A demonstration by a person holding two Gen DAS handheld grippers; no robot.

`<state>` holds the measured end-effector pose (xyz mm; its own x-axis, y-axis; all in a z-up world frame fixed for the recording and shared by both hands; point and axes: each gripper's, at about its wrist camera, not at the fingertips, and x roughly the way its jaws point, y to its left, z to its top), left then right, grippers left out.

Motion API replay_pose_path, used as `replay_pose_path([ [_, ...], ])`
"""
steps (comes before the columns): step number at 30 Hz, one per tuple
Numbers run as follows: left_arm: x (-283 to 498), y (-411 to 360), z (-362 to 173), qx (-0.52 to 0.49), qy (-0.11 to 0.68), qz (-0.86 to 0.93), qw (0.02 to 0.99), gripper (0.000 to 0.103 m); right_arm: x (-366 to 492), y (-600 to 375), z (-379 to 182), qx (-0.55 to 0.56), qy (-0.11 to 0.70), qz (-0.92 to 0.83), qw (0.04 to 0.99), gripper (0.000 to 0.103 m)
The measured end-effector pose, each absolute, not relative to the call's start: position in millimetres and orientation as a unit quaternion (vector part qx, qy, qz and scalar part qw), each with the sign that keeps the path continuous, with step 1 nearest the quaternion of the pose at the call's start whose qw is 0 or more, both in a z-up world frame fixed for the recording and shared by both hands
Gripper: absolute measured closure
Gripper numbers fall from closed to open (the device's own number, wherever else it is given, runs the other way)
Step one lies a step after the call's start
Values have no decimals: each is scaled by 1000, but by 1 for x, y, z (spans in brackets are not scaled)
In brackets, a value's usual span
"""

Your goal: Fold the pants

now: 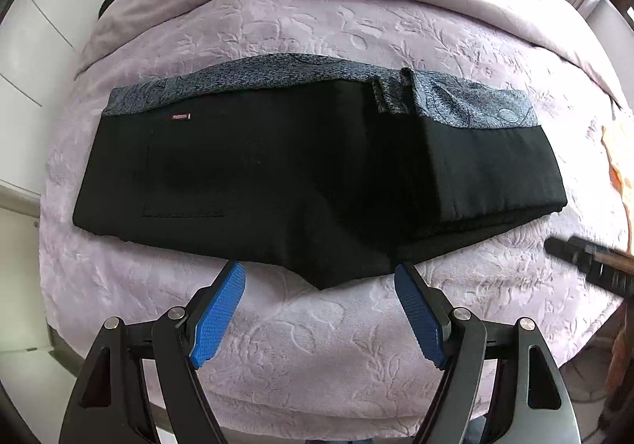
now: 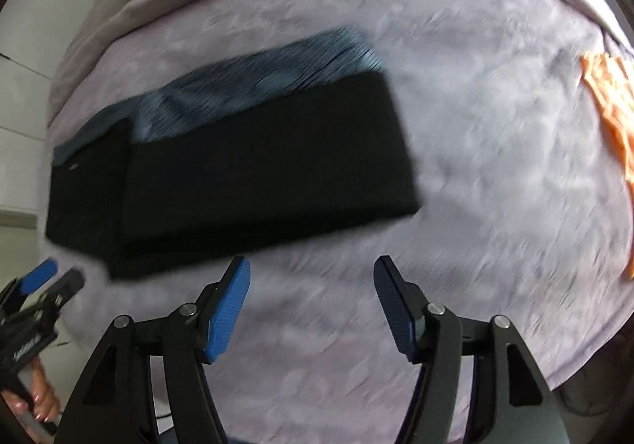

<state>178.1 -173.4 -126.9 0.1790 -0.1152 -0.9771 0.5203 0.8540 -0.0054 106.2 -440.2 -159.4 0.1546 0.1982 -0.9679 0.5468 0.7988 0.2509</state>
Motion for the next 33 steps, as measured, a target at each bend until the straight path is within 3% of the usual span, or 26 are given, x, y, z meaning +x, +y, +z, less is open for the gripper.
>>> replay_pose_path([
  [13,184,-138,-129,161,611,-214,745,23,118,-354,-137,296,645,-70,701,27],
  [14,185,-134,-129,160,610,-213,746,19,123,-349,-135,292,645,-66,703,27],
  [15,186,-131,-129,159,610,-211,747,4,124,-344,-132,290,645,-62,704,27],
  [16,187,-128,-129,158,607,-209,750,0,127,-340,-131,287,645,-59,706,27],
  [33,212,-72,-140,116,627,-175,750,0,159,-271,-114,201,651,-36,731,14],
])
